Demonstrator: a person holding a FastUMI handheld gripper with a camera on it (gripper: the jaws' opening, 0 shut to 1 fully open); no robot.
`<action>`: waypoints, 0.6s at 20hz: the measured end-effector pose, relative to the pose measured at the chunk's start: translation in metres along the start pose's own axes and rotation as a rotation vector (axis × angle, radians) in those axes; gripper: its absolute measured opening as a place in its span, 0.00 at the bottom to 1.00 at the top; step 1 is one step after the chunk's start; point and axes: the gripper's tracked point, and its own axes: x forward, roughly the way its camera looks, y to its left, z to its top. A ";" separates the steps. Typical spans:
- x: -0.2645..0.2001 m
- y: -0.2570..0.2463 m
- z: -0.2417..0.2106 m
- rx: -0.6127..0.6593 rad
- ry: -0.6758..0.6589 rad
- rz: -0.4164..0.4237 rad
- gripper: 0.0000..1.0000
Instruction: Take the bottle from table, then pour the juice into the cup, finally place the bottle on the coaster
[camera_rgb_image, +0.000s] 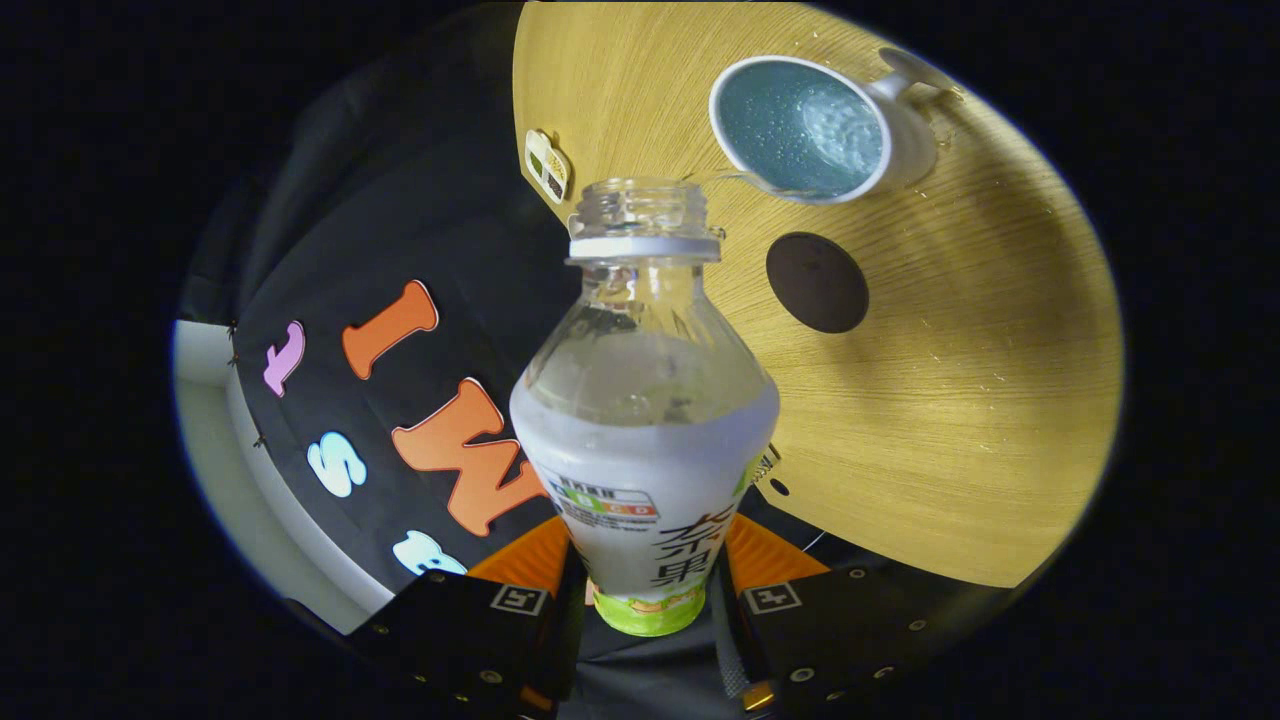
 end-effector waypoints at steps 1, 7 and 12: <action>-0.001 0.000 0.000 -0.009 -0.002 0.002 0.56; -0.001 -0.017 0.006 -0.214 -0.037 -0.005 0.56; 0.004 -0.036 0.018 -0.596 -0.096 -0.031 0.56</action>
